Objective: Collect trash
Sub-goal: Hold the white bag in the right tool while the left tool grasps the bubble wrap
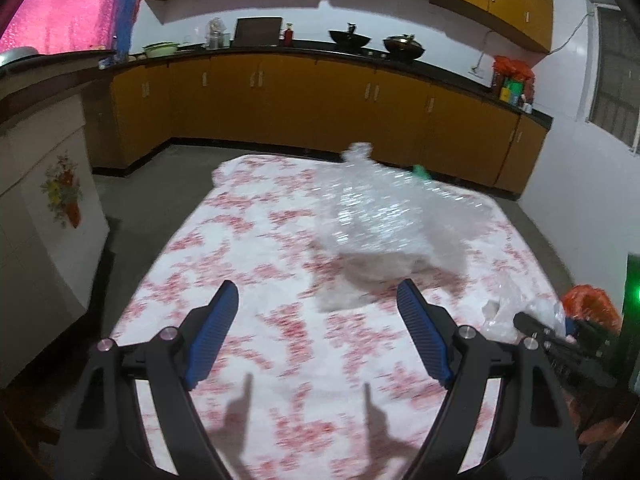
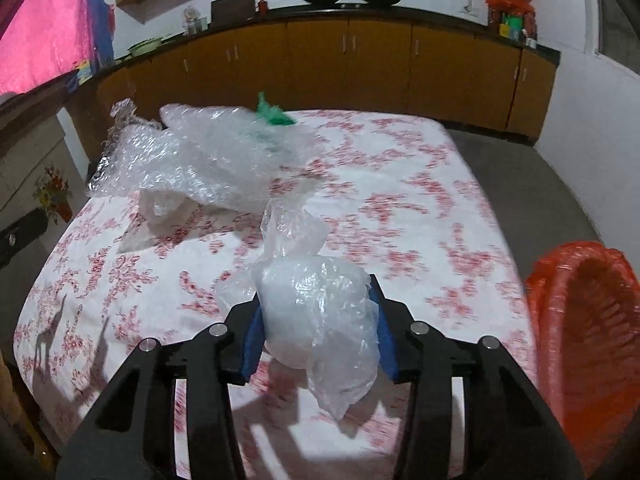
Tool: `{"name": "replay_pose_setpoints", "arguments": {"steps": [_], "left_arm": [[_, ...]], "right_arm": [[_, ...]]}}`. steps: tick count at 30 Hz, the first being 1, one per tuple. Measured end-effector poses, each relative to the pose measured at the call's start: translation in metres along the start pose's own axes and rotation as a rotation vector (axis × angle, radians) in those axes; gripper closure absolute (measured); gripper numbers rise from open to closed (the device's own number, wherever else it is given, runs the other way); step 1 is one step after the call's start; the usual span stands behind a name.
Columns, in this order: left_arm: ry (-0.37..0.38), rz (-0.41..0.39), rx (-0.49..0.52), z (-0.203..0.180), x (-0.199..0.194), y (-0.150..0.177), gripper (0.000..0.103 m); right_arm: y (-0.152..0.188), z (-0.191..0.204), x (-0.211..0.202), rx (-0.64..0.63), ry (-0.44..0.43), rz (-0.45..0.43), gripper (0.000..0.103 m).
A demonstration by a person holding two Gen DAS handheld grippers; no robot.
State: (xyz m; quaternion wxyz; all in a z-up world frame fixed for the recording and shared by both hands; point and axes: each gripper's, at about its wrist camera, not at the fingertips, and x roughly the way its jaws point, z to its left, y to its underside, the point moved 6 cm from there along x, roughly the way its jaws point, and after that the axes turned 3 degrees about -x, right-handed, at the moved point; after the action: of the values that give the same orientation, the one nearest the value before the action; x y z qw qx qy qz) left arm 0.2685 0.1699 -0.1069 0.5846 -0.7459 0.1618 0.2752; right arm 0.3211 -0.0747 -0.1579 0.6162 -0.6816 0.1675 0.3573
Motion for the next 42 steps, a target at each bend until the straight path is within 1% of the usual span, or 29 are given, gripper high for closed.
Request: {"name": "replay_pose_setpoints", "arguments": {"steps": [3, 10, 11, 13, 16, 18, 20, 22, 23, 24, 25, 27, 28, 31, 36, 42], "left_arm": [[0.063, 0.01, -0.001, -0.028, 0.007, -0.011, 0.023], [0.129, 0.018, 0.031, -0.09, 0.033, -0.036, 0.024], [0.133, 0.025, 0.037, -0.096, 0.039, -0.037, 0.025], [0.146, 0.056, 0.049, -0.113, 0.055, -0.041, 0.031], [0.154, 0.093, 0.035, -0.125, 0.073, -0.046, 0.035], [0.147, 0.117, 0.031, -0.132, 0.085, -0.049, 0.038], [0.141, 0.146, 0.034, -0.137, 0.096, -0.048, 0.044], [0.134, 0.178, 0.031, -0.142, 0.108, -0.046, 0.055], [0.135, 0.192, 0.026, -0.143, 0.112, -0.044, 0.059], [0.138, 0.205, 0.018, -0.142, 0.116, -0.042, 0.07], [0.145, 0.216, 0.008, -0.143, 0.119, -0.041, 0.083], [0.159, 0.221, 0.001, -0.143, 0.121, -0.038, 0.094], [0.16, 0.214, 0.006, -0.143, 0.12, -0.037, 0.098], [0.158, 0.176, 0.037, -0.142, 0.11, -0.036, 0.099], [0.177, 0.13, 0.059, -0.137, 0.086, -0.04, 0.099], [0.207, 0.097, 0.071, -0.13, 0.052, -0.045, 0.1]], "right_arm": [[0.002, -0.015, -0.012, 0.014, 0.026, -0.02, 0.056], [0.006, -0.042, -0.033, 0.012, 0.077, -0.055, 0.056], [0.007, -0.045, -0.035, 0.012, 0.082, -0.057, 0.056], [0.008, -0.052, -0.038, 0.013, 0.09, -0.062, 0.056], [0.011, -0.06, -0.039, 0.016, 0.1, -0.064, 0.056], [0.012, -0.065, -0.039, 0.022, 0.105, -0.064, 0.056], [0.014, -0.07, -0.039, 0.03, 0.106, -0.064, 0.056], [0.016, -0.073, -0.04, 0.037, 0.107, -0.064, 0.056], [0.016, -0.074, -0.041, 0.039, 0.107, -0.064, 0.056], [0.017, -0.075, -0.041, 0.04, 0.106, -0.065, 0.056], [0.017, -0.076, -0.041, 0.039, 0.107, -0.067, 0.056], [0.018, -0.076, -0.042, 0.038, 0.107, -0.069, 0.056], [0.018, -0.076, -0.041, 0.038, 0.106, -0.069, 0.056], [0.019, -0.076, -0.043, 0.037, 0.106, -0.071, 0.056], [0.019, -0.074, -0.05, 0.038, 0.104, -0.081, 0.056], [0.013, -0.071, -0.068, 0.034, 0.107, -0.116, 0.056]]}}
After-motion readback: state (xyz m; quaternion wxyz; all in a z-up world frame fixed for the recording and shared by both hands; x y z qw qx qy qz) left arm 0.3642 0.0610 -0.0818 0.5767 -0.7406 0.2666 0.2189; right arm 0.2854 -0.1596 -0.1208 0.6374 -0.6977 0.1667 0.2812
